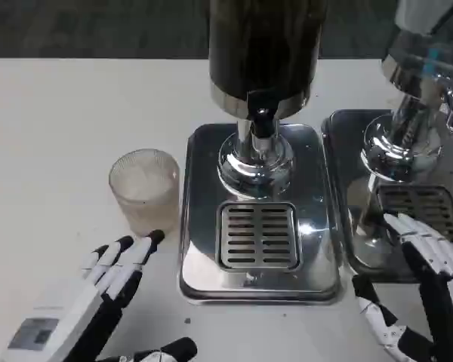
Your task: Grasp the cup under the faucet to collect the drink, then remove the cup.
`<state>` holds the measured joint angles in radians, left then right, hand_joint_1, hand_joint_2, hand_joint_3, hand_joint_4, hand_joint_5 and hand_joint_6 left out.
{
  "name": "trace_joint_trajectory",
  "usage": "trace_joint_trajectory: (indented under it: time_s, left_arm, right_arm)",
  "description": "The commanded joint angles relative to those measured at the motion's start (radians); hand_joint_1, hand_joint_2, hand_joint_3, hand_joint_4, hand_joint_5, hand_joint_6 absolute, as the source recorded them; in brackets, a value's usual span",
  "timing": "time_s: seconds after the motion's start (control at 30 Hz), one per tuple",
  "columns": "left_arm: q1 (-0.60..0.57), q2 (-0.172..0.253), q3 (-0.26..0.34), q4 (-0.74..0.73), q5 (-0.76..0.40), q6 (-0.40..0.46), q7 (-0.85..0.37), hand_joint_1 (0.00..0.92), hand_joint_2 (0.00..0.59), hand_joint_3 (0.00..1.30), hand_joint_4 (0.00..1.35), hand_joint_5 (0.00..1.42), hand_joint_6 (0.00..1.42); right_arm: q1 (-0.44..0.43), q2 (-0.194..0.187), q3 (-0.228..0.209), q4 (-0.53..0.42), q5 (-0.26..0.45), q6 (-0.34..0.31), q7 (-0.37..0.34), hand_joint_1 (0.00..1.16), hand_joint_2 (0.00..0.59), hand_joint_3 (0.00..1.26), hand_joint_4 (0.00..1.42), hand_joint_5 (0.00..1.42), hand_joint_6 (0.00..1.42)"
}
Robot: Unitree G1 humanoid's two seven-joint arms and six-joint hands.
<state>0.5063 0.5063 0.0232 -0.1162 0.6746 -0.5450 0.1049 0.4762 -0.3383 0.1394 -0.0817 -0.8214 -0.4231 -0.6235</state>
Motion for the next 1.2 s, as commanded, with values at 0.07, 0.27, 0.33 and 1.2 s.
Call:
trace_joint_trajectory:
  time_s: [0.07,0.27,0.33,1.2]
  left_arm:
    - [0.005,0.003,-0.002,0.002,-0.006,0.008,0.003,0.000,0.114,0.00,0.00,0.00,0.00]
    - [0.005,0.005,-0.004,0.005,-0.012,0.007,-0.004,0.000,0.114,0.00,0.00,0.00,0.00]
    - [0.005,0.005,-0.004,0.005,-0.014,0.008,-0.004,0.000,0.114,0.00,0.00,0.00,0.00]
    - [-0.100,-0.002,0.077,0.158,-0.149,-0.179,0.127,0.000,0.076,0.00,0.00,0.00,0.00]
  right_arm:
    - [-0.003,0.006,-0.007,0.009,0.015,-0.008,-0.008,0.44,0.420,0.25,0.21,0.23,0.30]
    - [0.003,0.013,-0.008,0.009,0.016,-0.010,-0.009,0.44,0.420,0.26,0.21,0.24,0.30]
    - [0.003,0.013,-0.009,0.008,0.018,-0.011,-0.008,0.44,0.420,0.27,0.21,0.24,0.30]
    - [-0.017,0.060,0.000,0.027,0.026,-0.008,-0.013,0.44,0.420,0.26,0.26,0.24,0.32]
